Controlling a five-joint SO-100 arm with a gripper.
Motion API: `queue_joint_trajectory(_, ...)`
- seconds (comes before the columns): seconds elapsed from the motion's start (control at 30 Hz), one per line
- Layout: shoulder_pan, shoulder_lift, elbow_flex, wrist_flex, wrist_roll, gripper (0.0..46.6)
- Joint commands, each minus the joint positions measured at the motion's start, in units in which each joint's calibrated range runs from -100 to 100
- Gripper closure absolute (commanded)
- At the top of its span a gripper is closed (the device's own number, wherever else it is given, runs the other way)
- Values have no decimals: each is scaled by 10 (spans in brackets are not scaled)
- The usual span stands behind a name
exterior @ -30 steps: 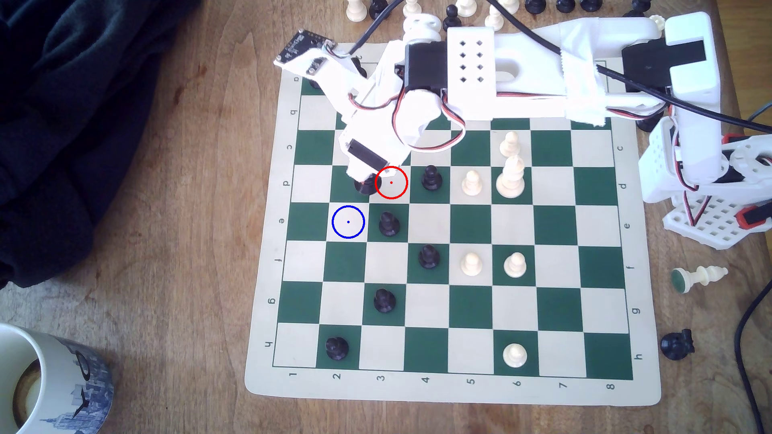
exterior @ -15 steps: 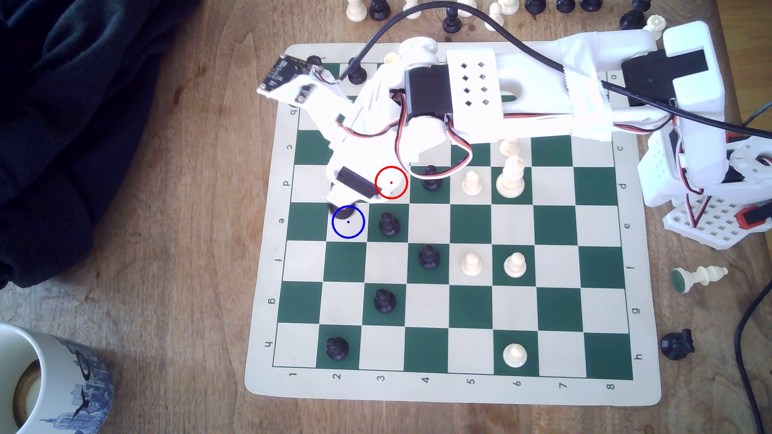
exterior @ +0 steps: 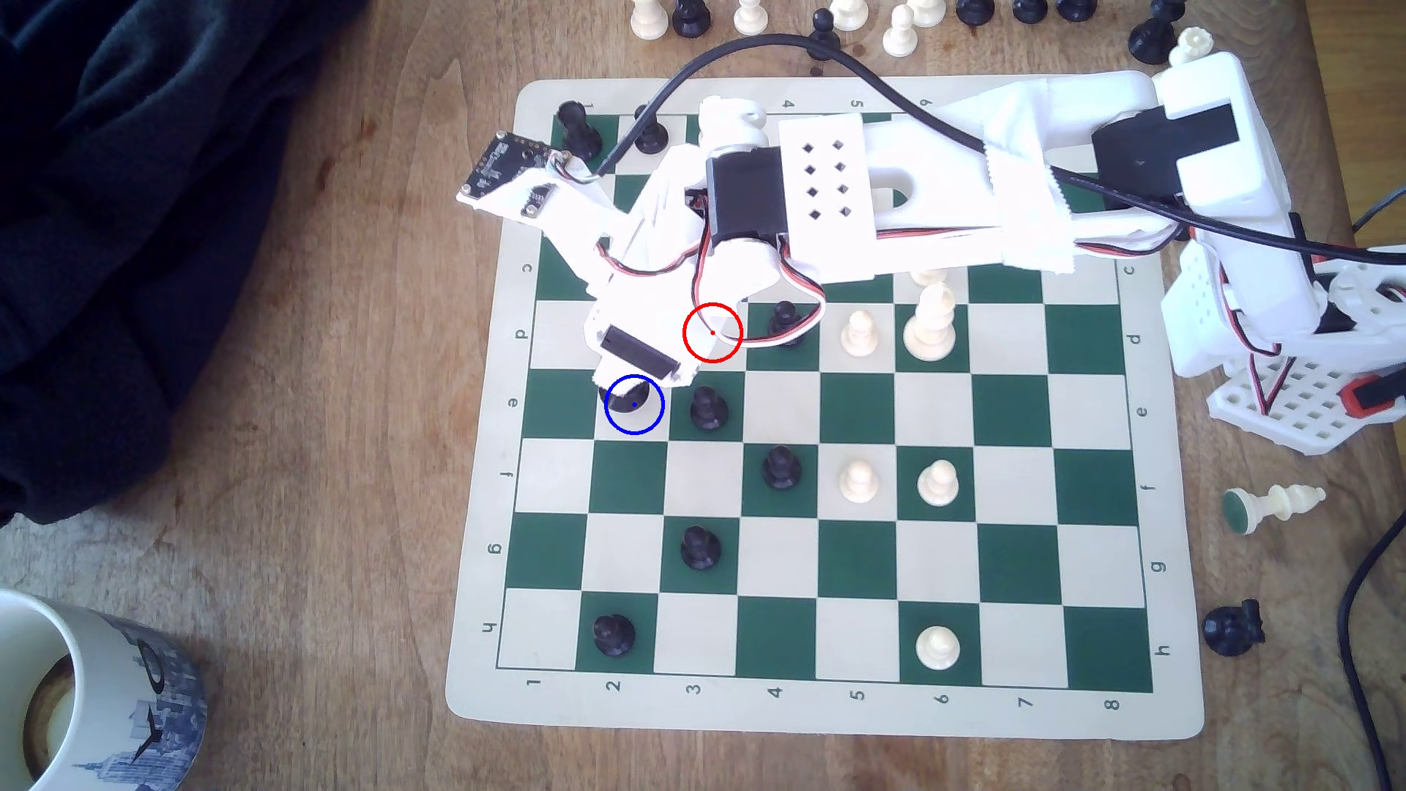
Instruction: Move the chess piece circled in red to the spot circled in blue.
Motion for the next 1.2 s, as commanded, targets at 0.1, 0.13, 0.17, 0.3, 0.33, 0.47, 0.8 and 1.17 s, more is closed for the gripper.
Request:
queue_joint_trajectory(0.1, -8, -5, -41, -9, 1, 464)
queue_joint_trajectory(0.13, -9, -4, -41, -9, 1, 464)
queue_joint_trajectory(0.17, -9, -2, -42, -9, 1, 464)
queue_joint_trajectory(0.3, -9, 1, -44, -9, 1, 464)
queue_joint_trajectory(0.33, -9, 3, -46, -9, 1, 464)
queue_joint_trajectory(0.47, -7, 7, -46, -9, 1, 464)
queue_joint_trajectory(0.8, -3, 16, -46, -10, 2, 464)
queue_joint_trajectory(1.17, -2, 14, -46, -6, 4, 332)
